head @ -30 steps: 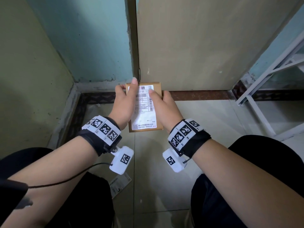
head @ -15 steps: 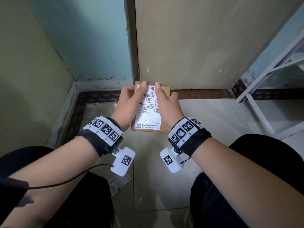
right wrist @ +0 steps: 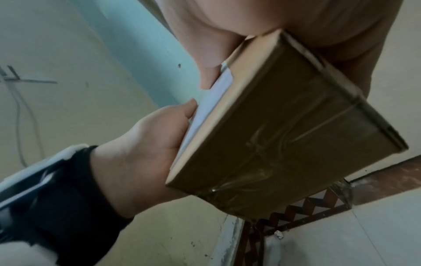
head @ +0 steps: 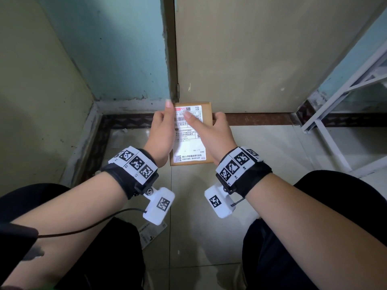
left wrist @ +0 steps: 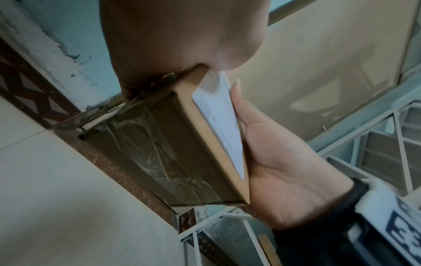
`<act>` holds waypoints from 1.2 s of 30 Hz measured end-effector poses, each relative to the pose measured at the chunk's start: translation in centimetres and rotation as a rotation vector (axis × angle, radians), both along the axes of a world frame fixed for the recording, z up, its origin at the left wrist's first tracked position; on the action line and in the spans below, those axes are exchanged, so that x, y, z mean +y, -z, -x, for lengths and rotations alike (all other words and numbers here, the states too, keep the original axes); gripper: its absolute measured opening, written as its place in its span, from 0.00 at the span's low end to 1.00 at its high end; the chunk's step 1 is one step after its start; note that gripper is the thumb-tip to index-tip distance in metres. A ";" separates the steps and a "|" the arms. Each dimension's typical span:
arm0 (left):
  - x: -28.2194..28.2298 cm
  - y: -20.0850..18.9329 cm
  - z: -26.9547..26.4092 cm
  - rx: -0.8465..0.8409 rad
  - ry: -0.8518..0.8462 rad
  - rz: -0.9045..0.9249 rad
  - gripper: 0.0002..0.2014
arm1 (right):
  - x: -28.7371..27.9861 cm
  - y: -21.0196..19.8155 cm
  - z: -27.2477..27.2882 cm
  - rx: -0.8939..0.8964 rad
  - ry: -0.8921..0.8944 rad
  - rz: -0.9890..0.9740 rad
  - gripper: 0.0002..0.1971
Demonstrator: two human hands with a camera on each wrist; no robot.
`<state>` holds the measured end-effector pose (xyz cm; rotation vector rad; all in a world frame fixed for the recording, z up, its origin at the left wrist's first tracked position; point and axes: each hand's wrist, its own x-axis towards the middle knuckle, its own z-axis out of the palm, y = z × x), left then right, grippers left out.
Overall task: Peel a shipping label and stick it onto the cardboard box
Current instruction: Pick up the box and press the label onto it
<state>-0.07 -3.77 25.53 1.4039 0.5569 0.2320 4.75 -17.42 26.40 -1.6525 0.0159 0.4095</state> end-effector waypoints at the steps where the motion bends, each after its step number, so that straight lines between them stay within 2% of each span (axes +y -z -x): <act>1: 0.1 0.1 -0.1 -0.004 0.019 0.017 0.48 | 0.0 0.0 -0.2 0.015 0.012 -0.017 0.33; 2: 0.1 0.0 0.0 -0.014 0.035 0.031 0.44 | -0.1 0.1 -0.5 0.027 0.027 -0.026 0.32; 5: -0.5 -0.5 0.1 -0.060 0.071 0.065 0.22 | -0.2 0.0 -1.0 0.040 0.071 -0.042 0.27; 6: -0.6 -0.4 0.1 -0.074 0.067 0.079 0.20 | -0.2 -0.1 -1.0 0.046 0.068 -0.060 0.26; 9: -0.4 -0.6 0.2 -0.103 -0.055 0.156 0.23 | -0.1 -0.7 -0.5 0.030 -0.038 -0.164 0.16; 10: -0.2 -0.8 0.2 -0.093 -0.086 0.195 0.24 | -0.1 -0.9 -0.2 0.004 -0.106 -0.177 0.16; 14: 0.7 -1.5 0.1 -0.086 -0.117 0.287 0.28 | 0.0 -0.7 0.2 -0.106 -0.295 -0.144 0.29; 21: 1.8 -1.4 0.0 -0.078 -0.168 0.367 0.30 | 0.7 -0.3 -0.1 -0.172 -0.255 -0.157 0.24; 23: 1.9 -1.3 -0.2 -0.069 -0.186 0.359 0.30 | 0.6 -0.5 0.1 -0.186 -0.296 -0.154 0.25; 26: 2.1 -1.0 -0.4 -0.029 -0.167 0.351 0.29 | 0.4 -0.3 0.0 -0.187 -0.364 -0.130 0.34; 29: 3.0 -0.9 -0.5 -0.002 -0.110 0.344 0.27 | 0.1 -0.1 -0.8 -0.066 -0.388 -0.193 0.40; 33: 3.8 -1.7 -0.6 0.000 -0.014 0.320 0.36 | -0.5 -1.3 -1.3 0.048 -0.364 -0.188 0.59; 36: 3.8 -2.5 -0.6 -0.022 0.045 0.282 0.39 | -1.1 -1.8 -1.5 0.088 -0.327 -0.206 0.61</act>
